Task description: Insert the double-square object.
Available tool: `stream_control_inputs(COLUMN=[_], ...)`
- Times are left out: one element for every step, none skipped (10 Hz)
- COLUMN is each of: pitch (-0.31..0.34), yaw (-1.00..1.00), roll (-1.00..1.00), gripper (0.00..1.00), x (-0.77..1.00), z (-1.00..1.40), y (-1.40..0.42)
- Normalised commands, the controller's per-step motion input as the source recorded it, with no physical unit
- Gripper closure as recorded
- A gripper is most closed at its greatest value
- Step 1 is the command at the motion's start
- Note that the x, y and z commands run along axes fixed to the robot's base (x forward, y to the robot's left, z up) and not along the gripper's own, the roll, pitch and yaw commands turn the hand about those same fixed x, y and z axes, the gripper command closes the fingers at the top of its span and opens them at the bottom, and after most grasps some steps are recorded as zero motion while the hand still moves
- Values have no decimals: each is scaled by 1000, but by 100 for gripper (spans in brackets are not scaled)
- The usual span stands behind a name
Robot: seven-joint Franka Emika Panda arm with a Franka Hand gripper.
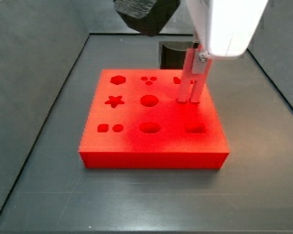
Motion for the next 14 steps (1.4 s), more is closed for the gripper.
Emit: stream_control_inputs(pitch=[44, 27, 27, 0, 0, 0, 0, -3, 0, 1, 23, -69, -123, -133], yaw=[14, 0, 0, 0, 0, 14, 60, 117, 117, 49, 0, -51, -31, 0], roll=[3, 27, 60, 30, 20, 0, 0, 0, 0, 77, 97, 0, 27, 94], gripper=[100, 100, 100, 100, 100, 100, 100, 100, 100, 100, 100, 100, 100, 100], x=[163, 49, 0, -31, -143, -237, -191, -137, 0, 157, 311, 197, 83, 0], z=[-60, -160, -109, -46, -49, 0, 0, 0, -54, -103, -386, -646, -786, -783], y=[-20, 0, 0, 0, 0, 0, 0, 0, 0, -60, -57, 0, 0, 0])
